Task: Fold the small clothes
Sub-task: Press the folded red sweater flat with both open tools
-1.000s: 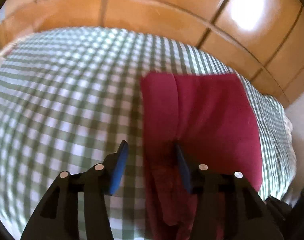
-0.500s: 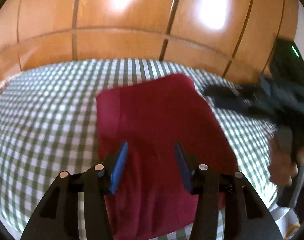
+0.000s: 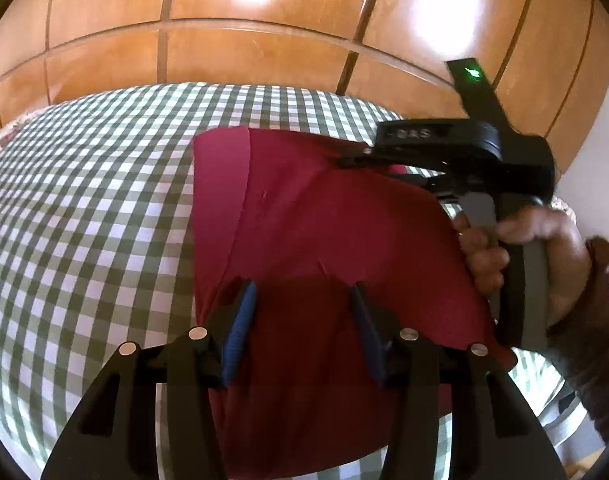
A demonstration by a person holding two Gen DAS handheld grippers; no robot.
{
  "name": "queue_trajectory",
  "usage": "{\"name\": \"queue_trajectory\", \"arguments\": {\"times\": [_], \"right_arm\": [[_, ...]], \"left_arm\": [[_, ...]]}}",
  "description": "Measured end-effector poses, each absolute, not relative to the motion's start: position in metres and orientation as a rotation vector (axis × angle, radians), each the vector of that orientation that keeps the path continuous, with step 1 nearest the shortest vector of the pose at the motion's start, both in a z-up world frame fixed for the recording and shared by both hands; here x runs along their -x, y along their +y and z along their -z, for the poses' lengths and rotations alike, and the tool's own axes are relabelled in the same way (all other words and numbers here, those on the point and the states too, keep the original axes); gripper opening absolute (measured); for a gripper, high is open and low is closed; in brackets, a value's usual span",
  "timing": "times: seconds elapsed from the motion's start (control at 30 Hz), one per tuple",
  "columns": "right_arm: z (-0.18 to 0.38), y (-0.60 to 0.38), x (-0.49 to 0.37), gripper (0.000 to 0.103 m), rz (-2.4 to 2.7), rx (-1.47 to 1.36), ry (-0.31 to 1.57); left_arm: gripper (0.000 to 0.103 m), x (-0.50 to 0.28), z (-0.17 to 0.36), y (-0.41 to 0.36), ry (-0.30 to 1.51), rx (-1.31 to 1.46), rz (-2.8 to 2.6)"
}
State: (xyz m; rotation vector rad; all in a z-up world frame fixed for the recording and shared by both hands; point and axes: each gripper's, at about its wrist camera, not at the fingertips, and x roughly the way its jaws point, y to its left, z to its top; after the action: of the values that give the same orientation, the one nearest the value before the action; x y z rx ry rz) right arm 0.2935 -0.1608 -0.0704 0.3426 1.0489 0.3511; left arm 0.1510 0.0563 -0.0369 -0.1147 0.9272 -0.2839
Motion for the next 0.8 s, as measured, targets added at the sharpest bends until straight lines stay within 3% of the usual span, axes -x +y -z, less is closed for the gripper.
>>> {"name": "queue_trajectory", "arguments": {"times": [0.1,0.23,0.43,0.5,0.8], "right_arm": [[0.05,-0.168,-0.275,0.072,-0.354,-0.343,0.992],[0.028,-0.176,-0.238,0.073,-0.378,-0.309,0.932],[0.019,-0.185,-0.183,0.066,-0.391,-0.276,0.908],[0.02,-0.182,-0.168,0.059,-0.395,-0.259,0.906],[0.023,-0.168,-0.114,0.056,-0.397,-0.17,0.901]], "left_arm": [[0.067,-0.149,0.028,0.06,0.91,0.129,0.249],[0.067,-0.142,0.02,0.064,0.891,0.128,0.222],[0.067,-0.131,0.013,0.064,0.876,0.112,0.201],[0.067,-0.128,0.011,0.065,0.873,0.11,0.195],[0.067,-0.122,0.011,0.07,0.879,0.114,0.173]]}}
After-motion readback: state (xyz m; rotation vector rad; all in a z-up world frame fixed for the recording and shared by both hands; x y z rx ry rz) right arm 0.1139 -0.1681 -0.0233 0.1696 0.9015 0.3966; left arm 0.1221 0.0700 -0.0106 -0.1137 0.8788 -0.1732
